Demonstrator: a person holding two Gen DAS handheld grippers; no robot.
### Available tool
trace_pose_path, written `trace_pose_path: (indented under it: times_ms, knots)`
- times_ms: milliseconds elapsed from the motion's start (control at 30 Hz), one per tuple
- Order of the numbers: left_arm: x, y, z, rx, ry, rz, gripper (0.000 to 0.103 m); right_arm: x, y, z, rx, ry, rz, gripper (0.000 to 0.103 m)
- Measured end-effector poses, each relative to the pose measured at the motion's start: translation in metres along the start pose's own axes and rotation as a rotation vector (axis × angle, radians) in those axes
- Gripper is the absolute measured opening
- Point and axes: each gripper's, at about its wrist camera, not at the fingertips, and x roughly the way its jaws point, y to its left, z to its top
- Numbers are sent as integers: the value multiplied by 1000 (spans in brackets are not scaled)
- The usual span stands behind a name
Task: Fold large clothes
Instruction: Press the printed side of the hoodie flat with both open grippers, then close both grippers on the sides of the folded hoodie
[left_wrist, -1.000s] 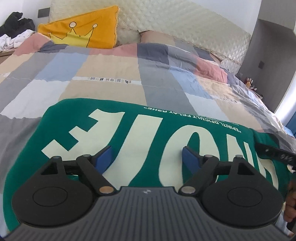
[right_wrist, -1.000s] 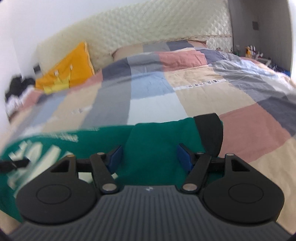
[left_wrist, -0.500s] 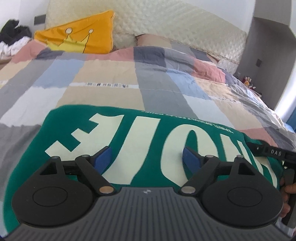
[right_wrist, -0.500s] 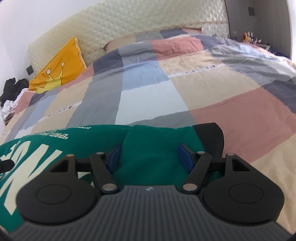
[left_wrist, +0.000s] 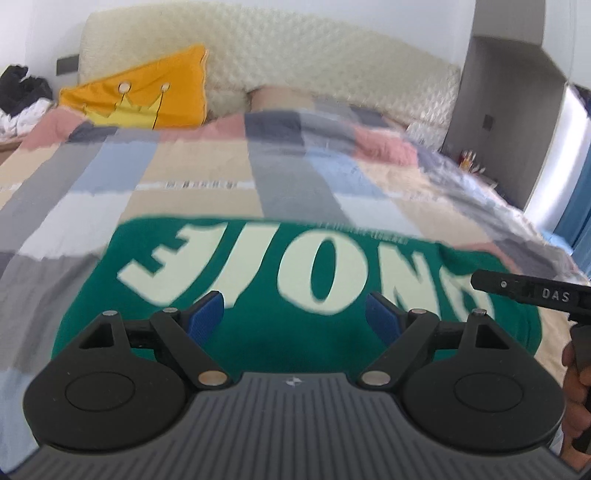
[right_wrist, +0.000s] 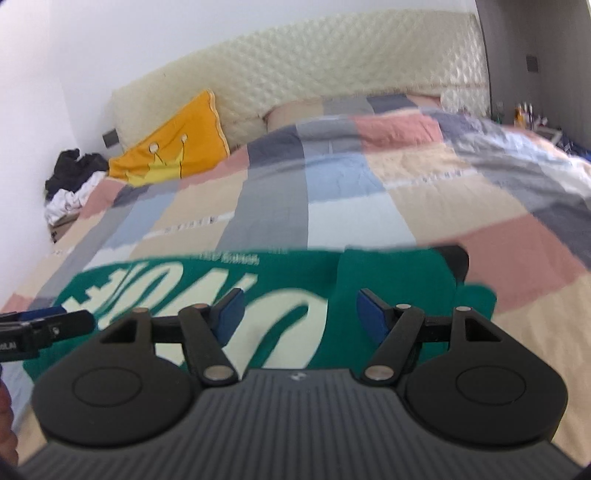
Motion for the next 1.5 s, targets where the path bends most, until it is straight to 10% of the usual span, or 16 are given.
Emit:
trace_pose_path:
  times_ms: [167,500,733,1033,1500]
  knots:
    - [26,3,-16,5,115,34,87,24,1,-23,-33,98,-18,72]
    - [9,3,-18,-43,70,50,87,-14,9,-29,79,59,-31,73]
    - [-36,-4,-22,-104,-12,8,87,-58,1,-53,349,87,131,84]
    - [-67,-10,-49,-223,18,-72,88,-13,-25,-94,724,327,261,96]
    - [-41,31,-60,-583,116,-254,98,33,-42,-112,1085,249,330,103]
